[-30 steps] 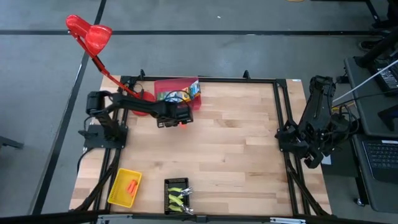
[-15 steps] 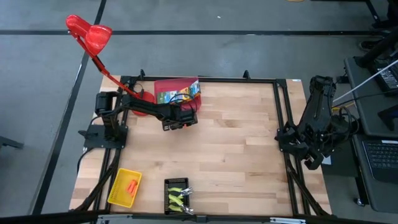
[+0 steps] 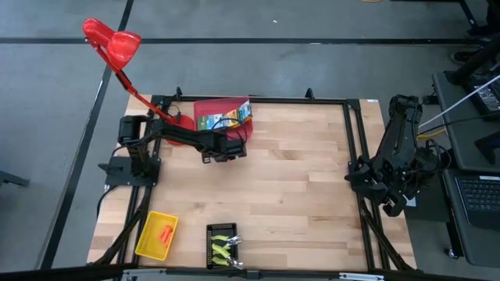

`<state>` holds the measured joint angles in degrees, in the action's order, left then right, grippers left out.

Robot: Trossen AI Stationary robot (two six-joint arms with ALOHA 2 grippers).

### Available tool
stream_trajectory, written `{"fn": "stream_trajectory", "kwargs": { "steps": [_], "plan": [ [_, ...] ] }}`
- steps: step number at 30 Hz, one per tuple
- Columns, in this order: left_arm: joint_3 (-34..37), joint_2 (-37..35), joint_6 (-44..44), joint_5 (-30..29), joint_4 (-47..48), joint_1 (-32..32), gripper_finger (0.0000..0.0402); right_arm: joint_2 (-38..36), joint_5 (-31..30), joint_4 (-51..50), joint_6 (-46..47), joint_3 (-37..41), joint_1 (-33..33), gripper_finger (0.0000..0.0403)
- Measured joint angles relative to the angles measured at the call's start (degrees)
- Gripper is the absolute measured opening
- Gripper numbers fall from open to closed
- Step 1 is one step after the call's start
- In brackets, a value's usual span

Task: Pick & Place School Supplies
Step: Put the orange eraser into the yellow bin

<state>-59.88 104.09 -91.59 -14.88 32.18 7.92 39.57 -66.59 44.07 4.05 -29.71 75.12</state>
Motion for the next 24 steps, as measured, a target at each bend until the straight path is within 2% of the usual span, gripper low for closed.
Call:
{"fn": "stream_trajectory", "kwargs": {
  "steps": [5, 9, 12, 14, 17, 20, 24],
  "plan": [
    [0.5, -5.0, 0.9, -2.2, 7.5, -2.1, 0.0030, 0.0, 0.0, 0.0, -0.1, 0.0, 0.0, 0.0207],
    [0.3, -11.2, 0.0, -4.7, 13.0, -6.5, 0.0005, 0.0, 0.2, 0.0, -0.5, 0.0, 0.0, 0.0208],
    [0.3, -14.8, -1.1, -8.4, 17.1, -10.1, 0.0003, 0.0, 0.2, 0.0, -1.3, 0.0, 0.0, 0.0208],
    [0.3, -16.0, 2.7, -9.0, 17.4, -11.3, 0.0008, 0.0, 0.2, 0.0, -2.0, 0.0, 0.0, 0.0208],
    [0.3, -14.9, 8.8, -6.6, 13.5, -11.3, 0.0022, 0.0, 0.2, 0.1, -3.0, 0.0, 0.0, 0.0208],
    [0.2, -12.5, 9.7, -7.4, 8.7, -11.1, 0.0046, 0.0, 0.2, 0.5, -3.0, 0.0, 0.0, 0.0208],
    [0.2, -8.3, 2.4, -10.5, 8.5, -10.2, 0.0081, 0.0, 0.9, 1.1, -1.8, 0.0, 0.0, 0.0208]
  ]
}}
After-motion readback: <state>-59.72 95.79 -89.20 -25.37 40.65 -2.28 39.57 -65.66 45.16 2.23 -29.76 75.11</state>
